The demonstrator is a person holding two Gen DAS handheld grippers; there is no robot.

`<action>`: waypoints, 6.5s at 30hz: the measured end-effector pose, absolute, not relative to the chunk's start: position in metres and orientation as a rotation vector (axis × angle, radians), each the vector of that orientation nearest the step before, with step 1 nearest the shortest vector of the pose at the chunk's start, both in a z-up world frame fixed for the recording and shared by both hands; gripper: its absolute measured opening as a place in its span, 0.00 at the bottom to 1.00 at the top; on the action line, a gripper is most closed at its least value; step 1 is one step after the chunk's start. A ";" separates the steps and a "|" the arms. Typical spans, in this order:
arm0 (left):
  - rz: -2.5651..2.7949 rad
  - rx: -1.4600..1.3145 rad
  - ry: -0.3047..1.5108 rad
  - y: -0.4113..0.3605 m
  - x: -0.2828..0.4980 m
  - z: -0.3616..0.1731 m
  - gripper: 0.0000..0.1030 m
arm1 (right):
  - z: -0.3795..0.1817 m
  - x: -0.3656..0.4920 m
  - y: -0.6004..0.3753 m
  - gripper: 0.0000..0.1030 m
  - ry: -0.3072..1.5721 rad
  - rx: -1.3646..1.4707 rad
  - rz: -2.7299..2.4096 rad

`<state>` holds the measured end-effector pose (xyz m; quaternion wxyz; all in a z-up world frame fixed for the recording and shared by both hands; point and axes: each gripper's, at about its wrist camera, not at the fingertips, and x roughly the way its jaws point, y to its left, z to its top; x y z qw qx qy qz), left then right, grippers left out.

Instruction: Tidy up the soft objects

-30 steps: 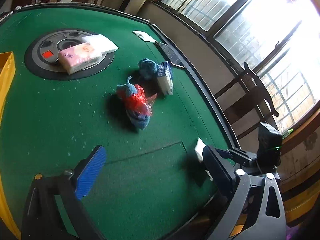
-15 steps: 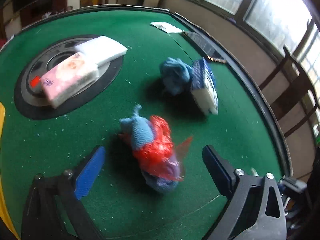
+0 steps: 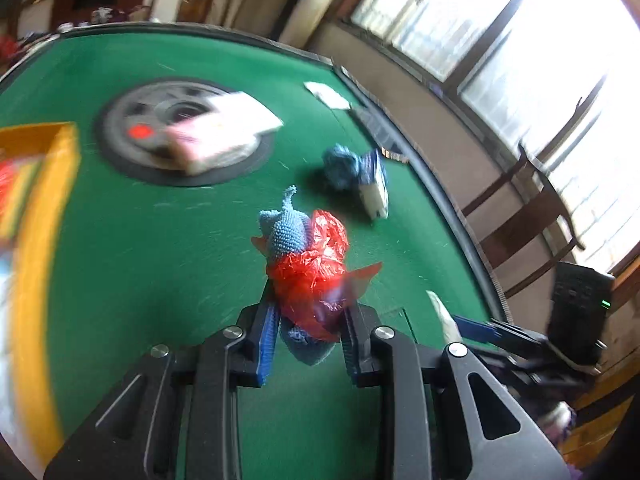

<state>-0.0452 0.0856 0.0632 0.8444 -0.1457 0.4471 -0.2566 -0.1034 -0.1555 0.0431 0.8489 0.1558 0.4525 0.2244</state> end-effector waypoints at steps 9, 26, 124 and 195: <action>-0.227 -0.401 0.847 0.236 -0.110 0.079 0.24 | 0.053 -0.074 -0.050 0.53 0.975 0.262 0.671; 0.076 -0.397 0.943 0.307 -0.131 0.026 0.54 | 0.055 -0.067 0.119 0.53 1.040 0.077 0.902; -0.349 -0.327 0.988 0.121 -0.122 0.053 0.74 | 0.010 0.075 -0.208 0.83 0.942 0.783 0.162; -0.490 -0.111 0.914 0.001 0.014 0.069 0.36 | 0.011 0.019 -0.262 0.51 0.751 0.852 0.229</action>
